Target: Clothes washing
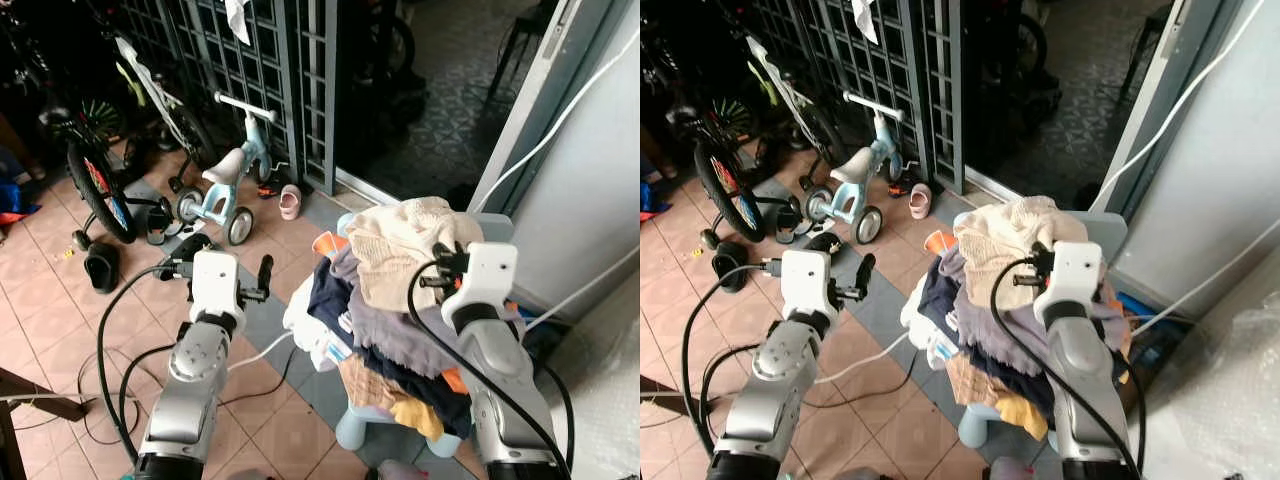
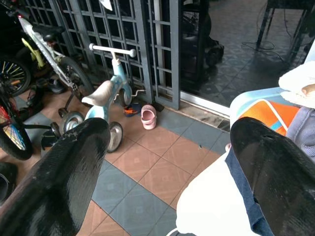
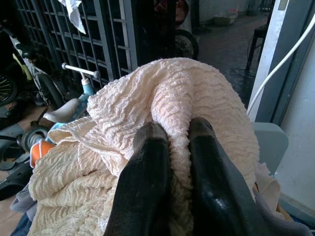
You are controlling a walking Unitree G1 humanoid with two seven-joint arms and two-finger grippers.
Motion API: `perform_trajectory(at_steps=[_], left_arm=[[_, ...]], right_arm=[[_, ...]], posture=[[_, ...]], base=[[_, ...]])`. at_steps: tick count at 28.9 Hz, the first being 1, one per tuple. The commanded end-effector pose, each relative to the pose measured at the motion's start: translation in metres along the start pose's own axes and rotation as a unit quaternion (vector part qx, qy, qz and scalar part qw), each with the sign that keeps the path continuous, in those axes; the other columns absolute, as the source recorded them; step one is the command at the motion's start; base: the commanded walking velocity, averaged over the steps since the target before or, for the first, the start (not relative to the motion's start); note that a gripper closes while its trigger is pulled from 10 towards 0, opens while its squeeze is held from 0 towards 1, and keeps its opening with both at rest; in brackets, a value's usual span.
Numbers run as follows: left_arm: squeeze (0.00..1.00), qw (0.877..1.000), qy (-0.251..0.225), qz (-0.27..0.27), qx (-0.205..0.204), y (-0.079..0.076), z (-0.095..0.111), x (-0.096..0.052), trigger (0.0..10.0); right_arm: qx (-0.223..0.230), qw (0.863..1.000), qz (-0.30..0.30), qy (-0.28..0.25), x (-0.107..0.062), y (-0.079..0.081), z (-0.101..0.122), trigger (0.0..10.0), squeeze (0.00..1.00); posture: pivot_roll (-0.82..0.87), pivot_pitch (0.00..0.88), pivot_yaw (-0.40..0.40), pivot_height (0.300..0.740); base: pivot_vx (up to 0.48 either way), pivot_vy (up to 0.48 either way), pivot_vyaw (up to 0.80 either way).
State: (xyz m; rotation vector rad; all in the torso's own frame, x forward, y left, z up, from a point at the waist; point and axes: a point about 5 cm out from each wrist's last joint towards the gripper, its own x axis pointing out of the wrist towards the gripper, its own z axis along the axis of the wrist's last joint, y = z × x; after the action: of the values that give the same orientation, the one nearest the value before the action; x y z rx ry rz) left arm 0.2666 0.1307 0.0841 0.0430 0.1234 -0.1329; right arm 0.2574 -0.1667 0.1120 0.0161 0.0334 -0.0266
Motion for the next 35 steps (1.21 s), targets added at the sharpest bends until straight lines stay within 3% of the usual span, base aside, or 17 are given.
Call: perform_trajectory(at_steps=[1, 4, 13, 14, 15, 16, 17, 23, 35], left_arm=[[0.0, 1.0, -0.001, -0.003, 0.006, 0.0, 0.0, 0.001, 10.0], [0.0, 1.0, 0.0, -0.003, 0.008, 0.001, 0.0, 0.002, 10.0], [0.0, 1.0, -0.006, -0.001, 0.005, 0.002, 0.001, 0.004, 10.0], [0.0, 1.0, -0.008, 0.002, -0.002, 0.003, 0.002, 0.003, 10.0], [0.0, 1.0, -0.008, 0.002, -0.002, 0.003, 0.002, 0.003, 10.0], [0.0, 1.0, -0.008, 0.003, -0.002, 0.003, 0.002, 0.003, 10.0], [0.0, 1.0, -0.007, 0.005, -0.002, 0.004, 0.001, 0.003, 10.0], [0.0, 1.0, -0.004, 0.015, -0.002, 0.006, 0.0, 0.003, 10.0], [0.0, 1.0, 0.003, 0.014, -0.009, 0.006, -0.001, 0.003, 10.0]], right_arm=[[-0.012, 1.0, 0.002, -0.027, -0.002, 0.001, 0.011, 0.0, 0.0], [-0.036, 0.999, 0.008, -0.037, -0.006, 0.002, 0.013, 0.0, 0.0], [-0.036, 0.999, 0.003, -0.034, -0.014, 0.001, 0.012, 0.0, 0.0], [-0.035, 0.999, 0.006, -0.033, -0.014, 0.002, 0.012, 3.4, 0.0], [-0.035, 0.999, 0.006, -0.033, -0.014, 0.002, 0.012, 3.4, 0.0], [-0.039, 0.999, 0.01, -0.035, -0.015, 0.003, 0.013, 9.0, 0.0], [-0.041, 0.998, 0.012, -0.036, -0.015, 0.003, 0.013, 10.0, 0.0], [-0.043, 0.998, 0.016, -0.038, -0.018, 0.004, 0.014, 10.0, 0.0], [-0.046, 0.998, 0.022, -0.031, -0.023, 0.006, 0.014, 10.0, 0.0]], posture=[[-0.11, 0.0, 0.064, 0.74], [-0.11, 0.0, 0.065, 0.74], [-0.11, 0.0, 0.063, 0.74], [-0.11, 0.0, 0.064, 0.74], [-0.11, 0.0, 0.064, 0.74], [-0.11, 0.0, 0.063, 0.74], [-0.11, 0.0, 0.063, 0.74], [-0.11, 0.0, 0.063, 0.74], [-0.12, 0.0, 0.063, 0.74]], base=[[0.0, -0.281, 0.0], [0.0, -0.286, 0.0], [0.0, -0.357, 0.0], [0.0, 0.0, 0.0], [0.0, 0.0, 0.0], [0.0, 0.0, 0.0], [0.0, 0.0, 0.0], [0.0, 0.0, 0.0], [-0.022, 0.0, -0.75]])
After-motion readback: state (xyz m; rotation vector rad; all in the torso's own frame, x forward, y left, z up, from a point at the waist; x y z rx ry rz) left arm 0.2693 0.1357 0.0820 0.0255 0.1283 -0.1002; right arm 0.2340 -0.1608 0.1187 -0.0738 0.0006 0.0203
